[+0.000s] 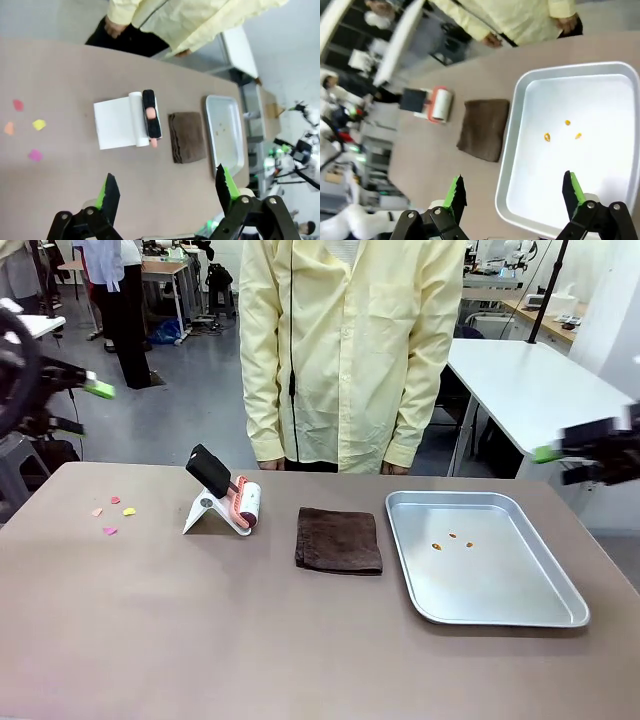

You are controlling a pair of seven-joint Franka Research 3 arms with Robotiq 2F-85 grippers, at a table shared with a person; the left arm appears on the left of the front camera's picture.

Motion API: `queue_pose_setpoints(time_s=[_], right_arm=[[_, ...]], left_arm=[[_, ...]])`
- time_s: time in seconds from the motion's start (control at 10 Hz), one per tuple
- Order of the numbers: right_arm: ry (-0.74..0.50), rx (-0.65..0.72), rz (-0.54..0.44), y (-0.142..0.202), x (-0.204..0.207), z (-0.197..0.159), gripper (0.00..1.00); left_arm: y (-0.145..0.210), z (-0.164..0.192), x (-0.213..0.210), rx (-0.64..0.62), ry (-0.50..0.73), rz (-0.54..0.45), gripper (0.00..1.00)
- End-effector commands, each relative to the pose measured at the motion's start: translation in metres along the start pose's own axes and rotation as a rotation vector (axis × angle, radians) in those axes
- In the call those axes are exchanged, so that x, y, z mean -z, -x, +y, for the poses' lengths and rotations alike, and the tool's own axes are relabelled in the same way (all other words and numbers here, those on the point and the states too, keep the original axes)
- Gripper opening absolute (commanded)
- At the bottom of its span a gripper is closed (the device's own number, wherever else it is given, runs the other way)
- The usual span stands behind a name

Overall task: Clean the surface of the table.
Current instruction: Hold the Lint Roller with your left hand and the towel with your right hand.

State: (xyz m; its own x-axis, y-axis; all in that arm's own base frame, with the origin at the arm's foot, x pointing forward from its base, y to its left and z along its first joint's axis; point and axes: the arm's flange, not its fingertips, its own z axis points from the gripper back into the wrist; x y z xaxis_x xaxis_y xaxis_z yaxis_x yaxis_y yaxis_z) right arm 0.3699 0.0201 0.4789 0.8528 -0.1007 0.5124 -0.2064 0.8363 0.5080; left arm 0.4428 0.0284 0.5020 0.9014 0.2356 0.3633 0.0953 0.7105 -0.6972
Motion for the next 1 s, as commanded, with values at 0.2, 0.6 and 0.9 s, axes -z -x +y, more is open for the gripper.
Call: queue_pose_setpoints(time_s=[0.2,0.6,0.9], right_arm=[[0.099,-0.147,0.176,-0.051,0.122,0.066,1.0],[0.103,-0.012,0.311,-0.028,0.22,0.107,1.0],[0.113,0.03,0.305,0.0,0.26,0.118,1.0]], left_arm=[[-0.054,-0.005,0.056,-0.001,-0.107,0.18,1.0],[-0.073,0.011,0.104,-0.025,-0.067,0.321,1.0],[-0.075,0.018,0.129,-0.034,-0.057,0.332,1.0]])
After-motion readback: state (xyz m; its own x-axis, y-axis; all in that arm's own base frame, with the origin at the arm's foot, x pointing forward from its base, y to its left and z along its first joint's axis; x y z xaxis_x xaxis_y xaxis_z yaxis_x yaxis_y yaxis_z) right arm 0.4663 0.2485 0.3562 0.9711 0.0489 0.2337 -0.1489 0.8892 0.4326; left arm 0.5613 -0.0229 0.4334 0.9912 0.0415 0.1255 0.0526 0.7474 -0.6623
